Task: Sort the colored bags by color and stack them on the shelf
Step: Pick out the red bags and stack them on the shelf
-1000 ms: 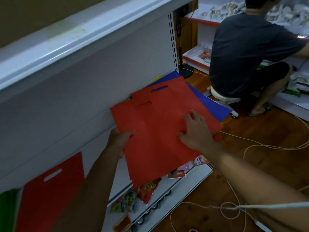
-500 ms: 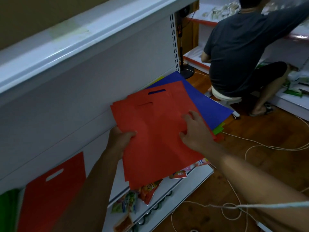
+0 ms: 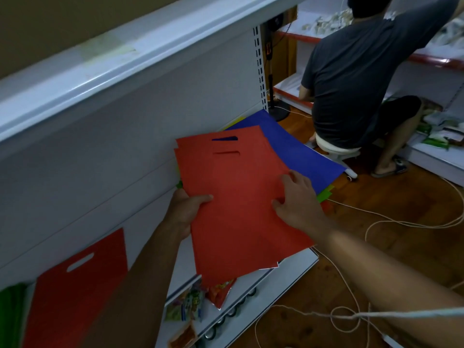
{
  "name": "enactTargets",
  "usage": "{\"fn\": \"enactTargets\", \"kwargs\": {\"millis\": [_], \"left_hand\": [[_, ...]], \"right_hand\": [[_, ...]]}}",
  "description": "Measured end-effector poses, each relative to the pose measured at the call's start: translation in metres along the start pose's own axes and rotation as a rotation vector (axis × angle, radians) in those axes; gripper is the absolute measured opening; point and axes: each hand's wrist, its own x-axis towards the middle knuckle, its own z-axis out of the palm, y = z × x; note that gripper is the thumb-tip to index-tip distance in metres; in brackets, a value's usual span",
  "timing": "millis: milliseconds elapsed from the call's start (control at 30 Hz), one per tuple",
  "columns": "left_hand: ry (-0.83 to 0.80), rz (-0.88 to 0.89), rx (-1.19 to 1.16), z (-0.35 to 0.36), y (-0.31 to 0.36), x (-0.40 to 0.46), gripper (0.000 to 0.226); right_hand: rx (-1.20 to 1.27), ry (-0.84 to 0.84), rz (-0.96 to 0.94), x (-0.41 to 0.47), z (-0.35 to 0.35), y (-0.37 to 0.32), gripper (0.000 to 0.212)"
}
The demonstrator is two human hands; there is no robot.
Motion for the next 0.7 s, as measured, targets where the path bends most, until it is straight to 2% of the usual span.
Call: {"fn": "enactTargets", "kwargs": {"millis": [200,367,500,633,700], "left_hand": [[0.013,-0.011,-0.059,-0.007,-0.004,-0.003,0.03],[-0.064,-0.06,-0.227,-0.024,-0.005,-0.009,0.033],[-0.064,-0.043,-0.302,-0.036,-0.004,-0.014,0.03],[0.017,-0.012,-0.311,-0.055,-0.001,-0.019,0.023],[0.103,0.037,-0.238,-0.069,0.0,-0.021,0.022]], "right_hand": [[-0.035,0.049,0.015,0.005,0.003,0.007,0.076],[0.154,0.033,0.002,0.008,0.001,-0.001,0.089],[0.376,0.047,-0.031,0.008,0.0,-0.013,0.073],[0.385,0.123,-0.147,0.005,0.006,-0.031,0.065],[0.367,0.128,-0.21,0.004,0.012,-0.043,0.065]]}}
